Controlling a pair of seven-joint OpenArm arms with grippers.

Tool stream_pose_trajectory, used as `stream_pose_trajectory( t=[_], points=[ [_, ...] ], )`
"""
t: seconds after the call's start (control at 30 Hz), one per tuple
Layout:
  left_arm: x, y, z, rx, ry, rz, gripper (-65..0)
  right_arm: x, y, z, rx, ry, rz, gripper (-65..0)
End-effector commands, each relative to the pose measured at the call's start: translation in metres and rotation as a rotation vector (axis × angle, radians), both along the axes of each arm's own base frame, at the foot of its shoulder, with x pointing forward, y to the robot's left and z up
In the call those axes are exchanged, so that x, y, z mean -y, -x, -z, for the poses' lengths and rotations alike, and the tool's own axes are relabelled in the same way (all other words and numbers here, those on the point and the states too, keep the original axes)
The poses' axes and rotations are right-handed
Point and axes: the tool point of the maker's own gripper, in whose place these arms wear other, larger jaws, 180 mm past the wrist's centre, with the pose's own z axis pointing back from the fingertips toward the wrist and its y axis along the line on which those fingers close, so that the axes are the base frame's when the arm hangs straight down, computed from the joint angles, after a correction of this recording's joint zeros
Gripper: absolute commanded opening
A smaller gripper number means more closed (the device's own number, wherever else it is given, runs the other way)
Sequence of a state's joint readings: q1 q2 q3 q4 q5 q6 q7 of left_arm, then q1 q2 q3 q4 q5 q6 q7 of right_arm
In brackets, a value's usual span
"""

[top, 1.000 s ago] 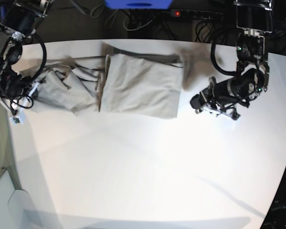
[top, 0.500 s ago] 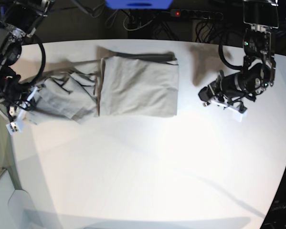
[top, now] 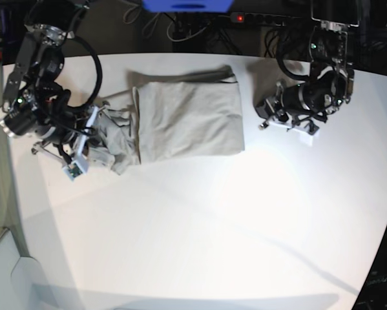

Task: Layout the t-shirt on the table in an organized manner, then fold the t-shirt properly
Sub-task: 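Grasp the remaining strip end with the right gripper and fold it over the bundle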

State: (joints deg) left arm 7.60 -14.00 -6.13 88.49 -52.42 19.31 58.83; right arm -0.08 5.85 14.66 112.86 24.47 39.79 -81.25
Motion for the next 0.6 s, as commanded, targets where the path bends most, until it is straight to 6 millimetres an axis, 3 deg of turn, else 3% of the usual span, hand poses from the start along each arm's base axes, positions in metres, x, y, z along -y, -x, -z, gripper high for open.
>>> stream_pose_trajectory(
  t=[0.0,0.23,0.43,0.57],
  points=[
    [0.002,-0.003,-0.004,-0.010,0.018,-0.028,-65.0,-0.004,-0.008,-0.015,0.063,-0.014,-0.014,-65.0],
    [0.034,-0.007,-0.007,-0.006,0.096,-0.042,-65.0,-0.035,-0.007,-0.014,0.064,-0.076,-0.054,-65.0],
    [0.040,-0.008,-0.005,-0.002,0.090,-0.047,-65.0,-0.080,-0.004,-0.015,0.059,-0.125,-0.160,-65.0],
    [0.046,-0.006,0.000,-0.008,0.048,-0.041,-65.0,-0.098,-0.005,-0.019,0.068,-0.154,-0.191,-65.0]
  ],
)
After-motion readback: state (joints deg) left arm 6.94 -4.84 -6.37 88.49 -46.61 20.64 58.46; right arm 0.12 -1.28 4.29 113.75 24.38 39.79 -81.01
